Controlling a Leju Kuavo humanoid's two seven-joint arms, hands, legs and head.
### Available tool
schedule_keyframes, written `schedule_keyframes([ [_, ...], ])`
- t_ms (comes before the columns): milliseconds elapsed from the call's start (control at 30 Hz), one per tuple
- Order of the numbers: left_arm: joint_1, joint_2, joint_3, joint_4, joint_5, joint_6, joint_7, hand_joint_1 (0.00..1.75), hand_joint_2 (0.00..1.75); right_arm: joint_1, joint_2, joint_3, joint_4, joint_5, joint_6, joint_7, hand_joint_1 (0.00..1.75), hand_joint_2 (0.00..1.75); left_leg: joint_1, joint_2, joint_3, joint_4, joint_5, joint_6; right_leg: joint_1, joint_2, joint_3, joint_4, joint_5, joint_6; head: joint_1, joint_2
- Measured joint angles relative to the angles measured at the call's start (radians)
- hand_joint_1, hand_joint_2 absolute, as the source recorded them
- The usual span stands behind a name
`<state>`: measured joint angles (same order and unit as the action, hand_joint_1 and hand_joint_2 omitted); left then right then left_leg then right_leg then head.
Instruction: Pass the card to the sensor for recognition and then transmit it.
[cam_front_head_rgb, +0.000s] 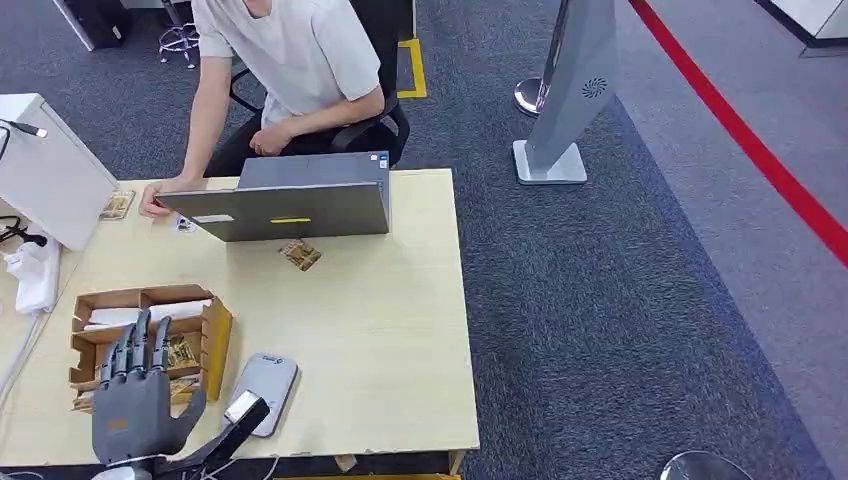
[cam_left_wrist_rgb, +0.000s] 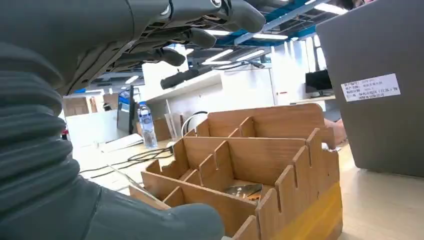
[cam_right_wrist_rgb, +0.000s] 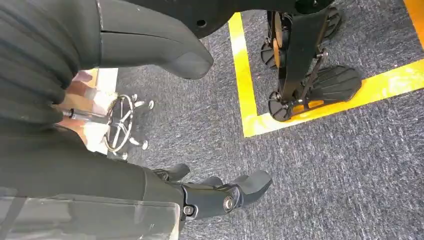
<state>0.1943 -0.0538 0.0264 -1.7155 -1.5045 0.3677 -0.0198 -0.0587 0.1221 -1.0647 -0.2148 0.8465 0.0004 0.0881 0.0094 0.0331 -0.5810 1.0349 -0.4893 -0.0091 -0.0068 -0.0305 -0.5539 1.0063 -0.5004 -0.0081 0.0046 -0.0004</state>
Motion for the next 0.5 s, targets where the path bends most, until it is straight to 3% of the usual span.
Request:
schedule_keyframes([
  [500, 0.064, -0.030, 0.010, 0.000, 0.005, 0.010, -0.048, 0.00, 1.75, 0.000, 0.003, -0.021, 0.000, -0.003, -0.003, -0.001, 0.00, 1.75, 0.000, 0.000, 0.000, 0.000, 0.000, 0.000, 0.000, 0.000, 0.000, 0.000, 0.000, 0.000, 0.000, 0.000],
])
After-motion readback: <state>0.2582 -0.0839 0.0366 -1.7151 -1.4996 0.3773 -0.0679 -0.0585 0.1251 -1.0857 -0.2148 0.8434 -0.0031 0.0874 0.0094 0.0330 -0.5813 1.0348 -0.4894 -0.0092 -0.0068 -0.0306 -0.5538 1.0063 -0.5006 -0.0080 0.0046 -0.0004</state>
